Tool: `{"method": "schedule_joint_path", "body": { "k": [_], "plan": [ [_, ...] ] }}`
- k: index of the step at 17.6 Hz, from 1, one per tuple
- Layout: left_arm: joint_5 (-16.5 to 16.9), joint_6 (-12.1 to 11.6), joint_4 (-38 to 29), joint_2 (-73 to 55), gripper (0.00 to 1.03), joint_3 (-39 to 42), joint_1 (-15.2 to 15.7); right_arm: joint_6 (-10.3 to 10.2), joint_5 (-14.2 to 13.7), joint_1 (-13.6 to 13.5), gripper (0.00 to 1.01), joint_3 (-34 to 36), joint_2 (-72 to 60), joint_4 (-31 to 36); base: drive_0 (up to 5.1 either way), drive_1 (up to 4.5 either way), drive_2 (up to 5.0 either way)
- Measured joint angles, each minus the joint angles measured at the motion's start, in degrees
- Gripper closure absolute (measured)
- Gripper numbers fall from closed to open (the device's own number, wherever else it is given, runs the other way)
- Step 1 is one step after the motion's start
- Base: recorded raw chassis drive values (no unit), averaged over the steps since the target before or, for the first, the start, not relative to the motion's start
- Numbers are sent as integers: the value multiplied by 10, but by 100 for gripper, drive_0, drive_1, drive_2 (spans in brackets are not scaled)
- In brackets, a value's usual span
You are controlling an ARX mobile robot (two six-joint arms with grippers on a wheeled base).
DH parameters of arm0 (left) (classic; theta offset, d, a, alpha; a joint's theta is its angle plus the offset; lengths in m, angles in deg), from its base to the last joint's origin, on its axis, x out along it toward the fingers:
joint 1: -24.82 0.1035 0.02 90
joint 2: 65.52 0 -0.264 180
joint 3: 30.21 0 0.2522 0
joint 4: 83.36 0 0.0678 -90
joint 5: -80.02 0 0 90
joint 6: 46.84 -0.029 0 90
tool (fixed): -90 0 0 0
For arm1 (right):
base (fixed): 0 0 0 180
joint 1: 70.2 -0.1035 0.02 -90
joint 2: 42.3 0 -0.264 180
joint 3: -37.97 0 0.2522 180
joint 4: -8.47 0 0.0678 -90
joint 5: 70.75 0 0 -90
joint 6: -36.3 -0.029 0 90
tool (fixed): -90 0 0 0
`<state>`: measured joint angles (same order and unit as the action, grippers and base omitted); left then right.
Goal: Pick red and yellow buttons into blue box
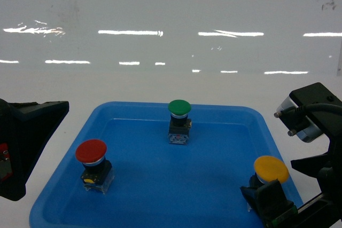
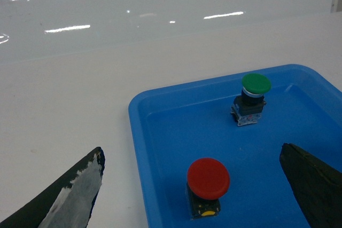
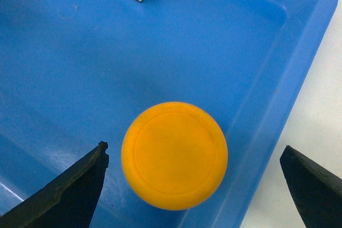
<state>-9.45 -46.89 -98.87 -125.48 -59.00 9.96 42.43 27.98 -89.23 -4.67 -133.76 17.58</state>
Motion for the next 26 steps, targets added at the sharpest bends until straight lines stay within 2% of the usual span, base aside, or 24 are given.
{"method": "schedule_joint_path", "body": {
  "k": [3,6,7,11,15,16,20,21,26],
  "plan": [
    [0,0,0,0,5,0,0,2,0,-1,3,-1,-3,26,0,0,0],
    [0,0,0,0,5,0,0,-3,-9,-10,3,3,-3,106,0,0,0],
    [0,0,0,0,5,0,0,-12,-16,-12,3,5,-9,132,0,0,0],
    [0,0,0,0,5,0,0,-27,-12,-30,3,18,-22,128,0,0,0],
    [0,0,0,0,5,0,0,-26,-39,-30,5,27,-44,153,0,0,0],
    [0,0,0,0,5,0,0,-26,-48,-29,14,27,-50,156,0,0,0],
    [0,0,0,0,5,0,0,-28,-49,-29,60,29,-60,167,0,0,0],
    [0,0,0,0,5,0,0,-30,-51,-30,66,36,-63,181,0,0,0],
    [0,0,0,0,5,0,0,-41,-54,-29,67,70,-64,246,0,0,0]
  ]
}}
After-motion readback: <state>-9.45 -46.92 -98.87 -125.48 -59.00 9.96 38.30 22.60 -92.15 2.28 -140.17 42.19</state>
